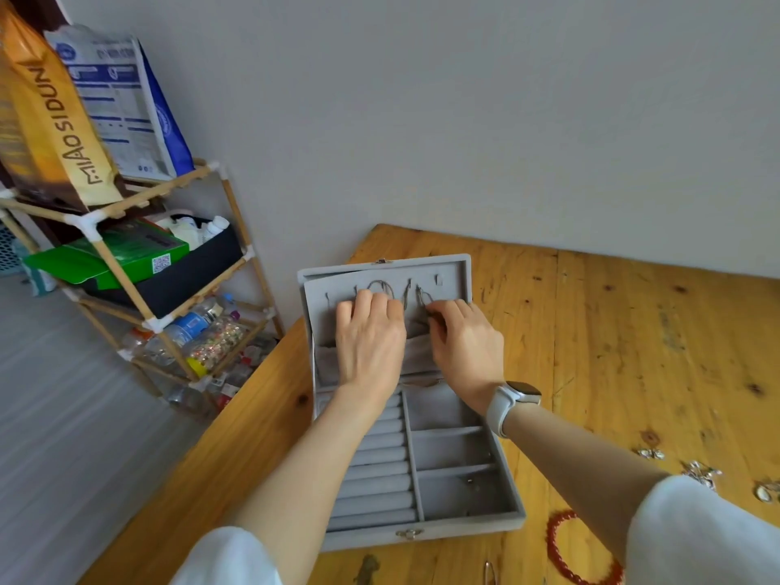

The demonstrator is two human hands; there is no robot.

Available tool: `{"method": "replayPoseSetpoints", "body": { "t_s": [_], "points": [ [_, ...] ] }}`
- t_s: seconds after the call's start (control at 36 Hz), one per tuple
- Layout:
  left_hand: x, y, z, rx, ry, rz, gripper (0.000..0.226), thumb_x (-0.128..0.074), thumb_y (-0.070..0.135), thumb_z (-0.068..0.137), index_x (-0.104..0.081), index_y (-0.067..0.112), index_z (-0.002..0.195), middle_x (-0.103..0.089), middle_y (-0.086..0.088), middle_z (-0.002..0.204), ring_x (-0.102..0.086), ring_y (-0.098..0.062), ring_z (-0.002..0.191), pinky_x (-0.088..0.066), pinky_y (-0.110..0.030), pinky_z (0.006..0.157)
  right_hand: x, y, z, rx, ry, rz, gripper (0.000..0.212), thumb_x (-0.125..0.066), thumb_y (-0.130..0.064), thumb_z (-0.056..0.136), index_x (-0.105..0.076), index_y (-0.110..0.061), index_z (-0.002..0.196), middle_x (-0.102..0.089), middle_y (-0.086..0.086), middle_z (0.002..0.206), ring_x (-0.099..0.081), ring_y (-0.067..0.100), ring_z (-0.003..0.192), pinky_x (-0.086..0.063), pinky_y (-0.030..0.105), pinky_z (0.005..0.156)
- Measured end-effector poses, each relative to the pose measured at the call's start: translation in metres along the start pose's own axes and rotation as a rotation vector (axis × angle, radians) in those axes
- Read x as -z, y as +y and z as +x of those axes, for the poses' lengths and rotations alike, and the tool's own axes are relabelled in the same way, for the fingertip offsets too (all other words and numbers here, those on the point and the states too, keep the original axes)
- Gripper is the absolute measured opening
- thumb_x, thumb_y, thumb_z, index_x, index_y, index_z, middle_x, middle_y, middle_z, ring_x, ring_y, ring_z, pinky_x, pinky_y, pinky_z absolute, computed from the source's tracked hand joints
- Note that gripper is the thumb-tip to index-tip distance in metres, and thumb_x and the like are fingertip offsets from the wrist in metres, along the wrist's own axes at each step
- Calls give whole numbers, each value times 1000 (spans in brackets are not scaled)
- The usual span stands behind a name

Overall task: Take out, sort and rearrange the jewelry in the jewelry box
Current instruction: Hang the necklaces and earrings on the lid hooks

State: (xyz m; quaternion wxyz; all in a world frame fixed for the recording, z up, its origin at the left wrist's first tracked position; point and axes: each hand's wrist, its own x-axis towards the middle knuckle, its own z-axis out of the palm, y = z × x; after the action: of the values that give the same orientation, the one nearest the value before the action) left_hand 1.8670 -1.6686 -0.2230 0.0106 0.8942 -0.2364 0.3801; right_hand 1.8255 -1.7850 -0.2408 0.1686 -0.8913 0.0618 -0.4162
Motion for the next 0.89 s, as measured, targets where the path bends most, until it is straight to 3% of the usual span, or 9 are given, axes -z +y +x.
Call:
{"method": "replayPoseSetpoints", "body": {
  "t_s": [0.14,0.22,0.36,0.42,0.5,0.61,0.69,0.78,0.89],
  "points": [
    [0,1,-12,112,-100,-166,16,-80,11,64,-64,15,67,-62,0,55,-58,-24,63,-25,-32,63,4,-1,-3,79,-8,7,15,-58,-7,76,-67,-8,87,-66,6,74,-61,26,62,-46,29,55],
    [5,2,-17,169,-138,-243,19,-84,14,58,-66,16,62,-59,0,47,-56,-21,49,-32,-32,59,5,2,-3,12,-139,78,19,-54,-7,83,-66,-7,98,-67,11,85,-62,34,69,-49,35,62],
    [11,-2,-26,127,-143,-284,20,-86,18,58,-66,18,59,-61,0,45,-50,-23,35,-40,-20,46,11,6,-6,65,-310,86,25,-46,-14,89,-65,-9,106,-64,10,91,-62,34,78,-51,38,58],
    [17,-6,-27,118,-140,-337,13,-82,17,66,-69,17,66,-65,-3,53,-56,-27,42,-42,-23,47,18,5,-12,128,-280,114,30,-44,-18,89,-63,-6,109,-63,11,98,-61,32,84,-53,38,62],
    [24,-9,-25,162,-240,-403,15,-59,26,89,-71,20,94,-72,-4,87,-65,-32,77,-44,-31,61,28,5,-30,225,-224,72,34,-46,-23,88,-59,-5,113,-59,12,105,-54,29,91,-47,37,71],
    [25,-11,-25,180,-273,-462,21,-52,29,93,-69,22,104,-71,-2,99,-63,-29,91,-44,-32,69,26,5,-48,291,-286,-121,30,-52,-32,78,-63,-13,98,-61,5,82,-52,25,78,-41,33,61],
    [24,-14,-29,186,-253,-526,17,-58,24,90,-71,19,100,-73,-4,93,-66,-30,85,-47,-32,67,20,-4,-47,150,-397,-146,17,-65,-28,77,-67,-15,88,-67,2,77,-62,26,75,-45,28,54],
    [22,-18,-35,135,-169,-578,12,-63,13,83,-73,14,90,-73,-5,78,-67,-29,65,-50,-30,58,20,-9,-42,-102,-414,23,18,-54,-26,89,-66,-18,99,-69,2,98,-62,26,92,-47,33,69],
    [18,-19,-48,143,-130,-642,35,-34,21,86,-64,10,102,-73,-8,81,-65,-32,67,-50,-34,64,35,-19,-18,-340,-284,448,12,-59,-14,86,-70,-13,90,-72,5,88,-63,14,79,-43,19,72]
  ]
}}
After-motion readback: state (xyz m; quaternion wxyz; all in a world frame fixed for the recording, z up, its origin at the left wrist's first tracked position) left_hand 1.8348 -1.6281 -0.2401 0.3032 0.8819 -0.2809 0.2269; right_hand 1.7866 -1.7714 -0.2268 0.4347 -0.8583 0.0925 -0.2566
